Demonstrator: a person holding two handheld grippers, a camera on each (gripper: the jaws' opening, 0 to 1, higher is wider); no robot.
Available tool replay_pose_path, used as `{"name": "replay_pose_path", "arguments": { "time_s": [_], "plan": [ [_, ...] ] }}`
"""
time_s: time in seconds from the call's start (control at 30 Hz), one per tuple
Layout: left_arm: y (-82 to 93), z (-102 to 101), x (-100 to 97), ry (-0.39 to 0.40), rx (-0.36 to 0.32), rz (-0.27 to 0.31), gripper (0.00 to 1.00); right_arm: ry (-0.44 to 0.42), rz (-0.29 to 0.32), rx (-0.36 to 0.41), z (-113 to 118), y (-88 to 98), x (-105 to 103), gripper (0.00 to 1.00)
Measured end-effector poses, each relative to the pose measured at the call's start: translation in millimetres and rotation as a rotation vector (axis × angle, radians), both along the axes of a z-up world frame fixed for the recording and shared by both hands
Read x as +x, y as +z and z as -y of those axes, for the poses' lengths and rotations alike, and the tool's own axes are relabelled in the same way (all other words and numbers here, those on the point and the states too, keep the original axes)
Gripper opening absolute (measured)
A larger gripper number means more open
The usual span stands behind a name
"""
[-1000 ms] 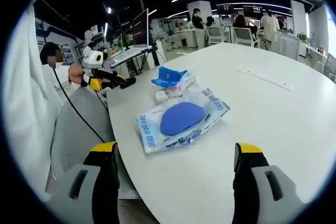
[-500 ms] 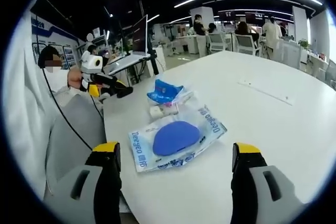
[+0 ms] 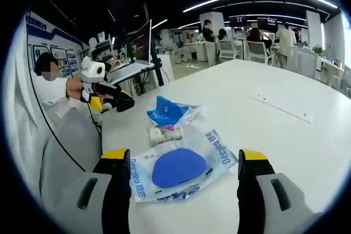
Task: Arrange the tabletop items into an orderly group along one side of the table until the central work area is clear of visible clutter.
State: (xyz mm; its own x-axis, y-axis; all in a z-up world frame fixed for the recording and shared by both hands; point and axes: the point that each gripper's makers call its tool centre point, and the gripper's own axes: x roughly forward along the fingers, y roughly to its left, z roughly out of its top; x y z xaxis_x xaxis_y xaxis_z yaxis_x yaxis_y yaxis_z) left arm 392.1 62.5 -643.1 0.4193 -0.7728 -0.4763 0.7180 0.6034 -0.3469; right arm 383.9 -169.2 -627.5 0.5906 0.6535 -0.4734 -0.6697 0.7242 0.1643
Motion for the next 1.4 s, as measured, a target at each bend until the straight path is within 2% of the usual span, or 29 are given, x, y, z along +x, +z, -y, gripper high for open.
{"name": "replay_pose_path", "arguments": {
  "time_s": [0.13, 0.47, 0.7, 0.83, 1.07, 1.17, 1.4],
  "plan": [
    [4.3, 2, 13.7, 0.032, -0.035, 0.005, 0.92, -0.002, 0.007, 0.004, -5, 0.2, 11, 0.79],
    [0.5, 12, 34.5, 0.025, -0.032, 0.005, 0.90, 0.013, 0.004, 0.012, -19, -0.5, 37, 0.76],
    [-3.3, 15, 53.8, 0.056, -0.051, 0.001, 0.87, 0.017, -0.011, 0.002, -29, -9.0, 54, 0.73],
    [-7.5, 13, 64.2, 0.078, -0.051, -0.003, 0.86, 0.002, -0.039, 0.031, -35, -13.0, 63, 0.70],
    [-13.6, 15, 74.0, 0.102, -0.031, 0.000, 0.83, -0.006, -0.044, 0.038, -42, -17.0, 77, 0.67],
    [-20.4, 17, 76.9, 0.103, 0.001, 0.002, 0.78, -0.023, -0.058, 0.058, -44, -18.5, 83, 0.64],
    [-25.9, 23, 85.1, 0.123, -0.002, -0.014, 0.67, -0.034, -0.095, 0.055, -55, -28.2, 89, 0.58]
  ]
}}
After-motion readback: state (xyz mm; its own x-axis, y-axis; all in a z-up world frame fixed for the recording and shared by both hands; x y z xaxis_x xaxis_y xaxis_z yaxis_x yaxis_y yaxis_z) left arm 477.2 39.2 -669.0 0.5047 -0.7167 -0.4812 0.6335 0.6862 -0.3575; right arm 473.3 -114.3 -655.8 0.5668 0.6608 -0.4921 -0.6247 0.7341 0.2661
